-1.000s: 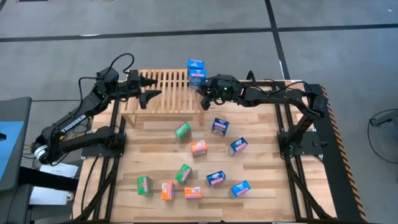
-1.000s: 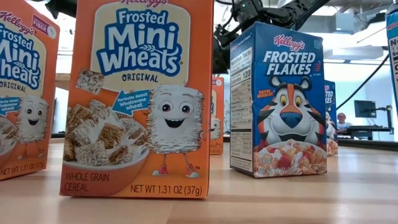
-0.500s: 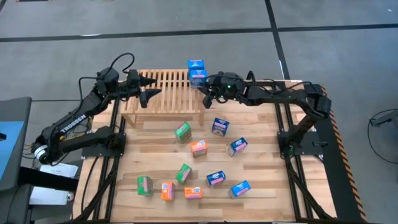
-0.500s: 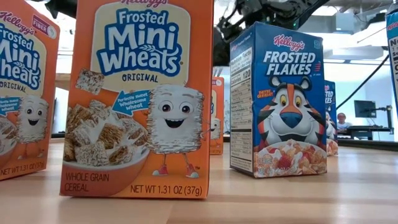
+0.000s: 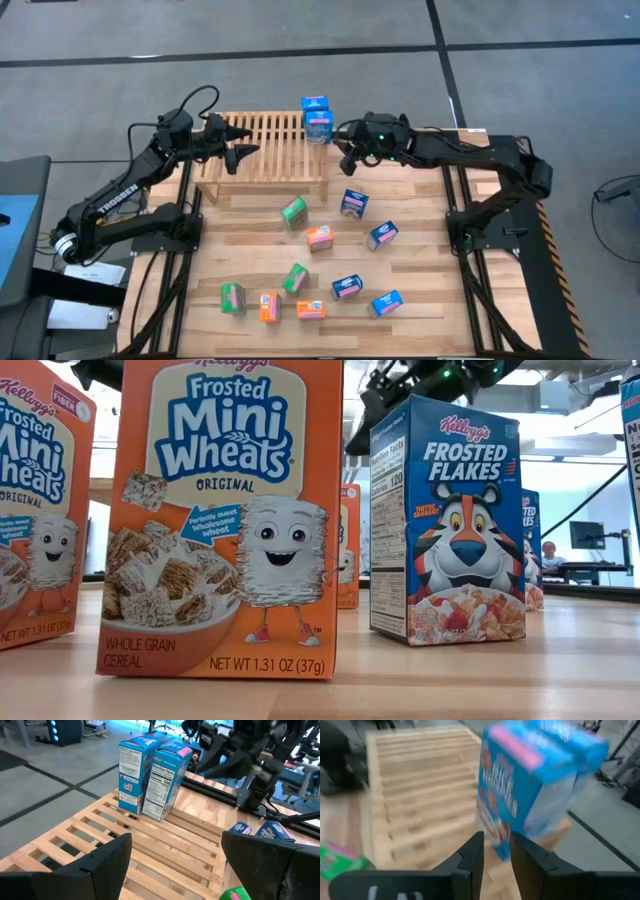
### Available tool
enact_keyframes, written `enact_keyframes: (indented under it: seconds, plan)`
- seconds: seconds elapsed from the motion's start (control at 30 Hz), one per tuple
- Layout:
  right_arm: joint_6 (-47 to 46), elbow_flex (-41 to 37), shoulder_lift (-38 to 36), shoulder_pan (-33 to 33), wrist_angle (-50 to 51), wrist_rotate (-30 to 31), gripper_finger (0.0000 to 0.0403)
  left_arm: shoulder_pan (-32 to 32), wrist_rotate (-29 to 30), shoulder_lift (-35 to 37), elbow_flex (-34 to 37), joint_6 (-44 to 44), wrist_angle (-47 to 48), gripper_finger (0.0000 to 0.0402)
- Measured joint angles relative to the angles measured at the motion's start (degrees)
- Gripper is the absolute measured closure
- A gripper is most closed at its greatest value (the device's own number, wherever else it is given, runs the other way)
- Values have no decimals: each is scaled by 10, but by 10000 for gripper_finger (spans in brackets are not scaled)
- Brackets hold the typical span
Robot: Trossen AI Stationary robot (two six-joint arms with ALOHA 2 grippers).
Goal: Stack cereal on shelf
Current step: Put the top light blue cereal box on the shelf aligned with the other light blue cereal box
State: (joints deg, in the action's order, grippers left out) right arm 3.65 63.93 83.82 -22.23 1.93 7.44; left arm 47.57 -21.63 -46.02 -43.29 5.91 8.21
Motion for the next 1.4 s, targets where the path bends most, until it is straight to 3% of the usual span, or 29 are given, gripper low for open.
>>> enact_keyframes:
  seconds: [0.17, 0.47, 1.4]
  plan:
    - [1, -3, 21, -19, 18, 0, 285, 0, 0, 0, 0, 7, 0, 102]
    - [10, 0, 74, -35, -44, -1, 285, 0, 15, 0, 0, 10, 1, 102]
    - [9, 0, 72, -40, -115, -17, 285, 0, 39, 0, 0, 22, -1, 102]
